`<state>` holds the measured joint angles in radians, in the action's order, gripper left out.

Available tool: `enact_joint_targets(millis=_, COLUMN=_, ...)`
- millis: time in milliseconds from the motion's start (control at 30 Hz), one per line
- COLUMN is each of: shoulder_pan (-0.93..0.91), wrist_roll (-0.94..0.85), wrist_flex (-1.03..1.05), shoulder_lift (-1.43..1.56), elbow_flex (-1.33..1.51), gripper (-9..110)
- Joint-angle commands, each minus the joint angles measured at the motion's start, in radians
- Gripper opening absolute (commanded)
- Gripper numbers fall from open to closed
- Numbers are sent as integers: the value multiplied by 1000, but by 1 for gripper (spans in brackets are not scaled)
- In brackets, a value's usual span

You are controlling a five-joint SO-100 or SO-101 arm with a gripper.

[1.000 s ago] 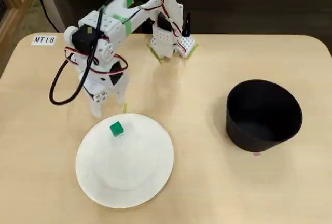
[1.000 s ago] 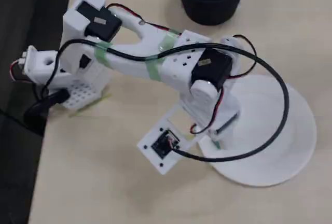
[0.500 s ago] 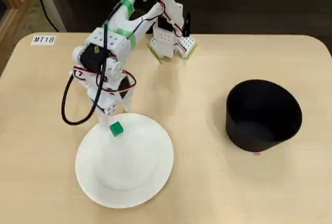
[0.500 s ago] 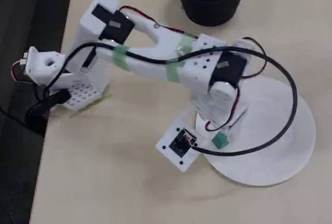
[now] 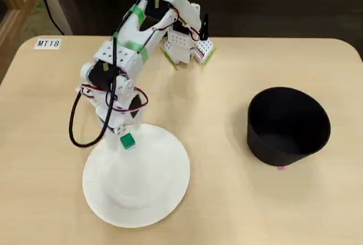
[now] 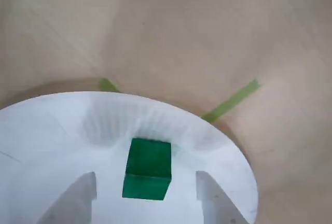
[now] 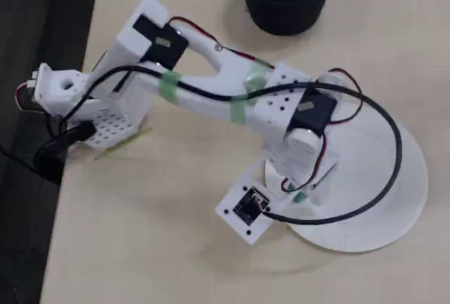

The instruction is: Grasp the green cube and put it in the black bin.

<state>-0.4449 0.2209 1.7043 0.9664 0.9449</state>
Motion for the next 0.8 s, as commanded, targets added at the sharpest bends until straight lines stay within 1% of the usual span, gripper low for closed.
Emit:
enact_joint_targets(millis=0, shoulder_pan=-3, wrist_roll=0, wrist_flex=-18, shoulder_lift=6, elbow_flex=-20, gripper=27)
enact_joint_targets(millis=300, shoulder_pan=14, wrist_roll=0, wrist_flex=-41, shoulder_lift=-44, elbow_flex=-49, gripper=22)
enact_joint_targets(millis=400, shoulder_pan=15, wrist_roll=2, wrist_flex=-44, shoulder_lift=-75, elbow_flex=-86, gripper=18)
enact_joint_targets(millis=500, shoulder_pan=18, wrist_roll=5, wrist_flex=-41, shoulder_lift=-117, elbow_flex=-152, gripper=11)
enact_joint_targets(millis=600, shoulder_pan=18, wrist_roll=9, wrist_flex=2, shoulder_lift=-186, elbow_flex=-262, gripper=1)
enact_joint_targets(millis=700, shoulder_pan=15, wrist_roll=-15, wrist_flex=78, shoulder_lift=-270, elbow_flex=-423, gripper=0)
enact_joint_targets(millis=767, shoulder_pan=11, wrist_roll=-18, wrist_flex=92, shoulder_lift=-282, elbow_flex=-472, gripper=0)
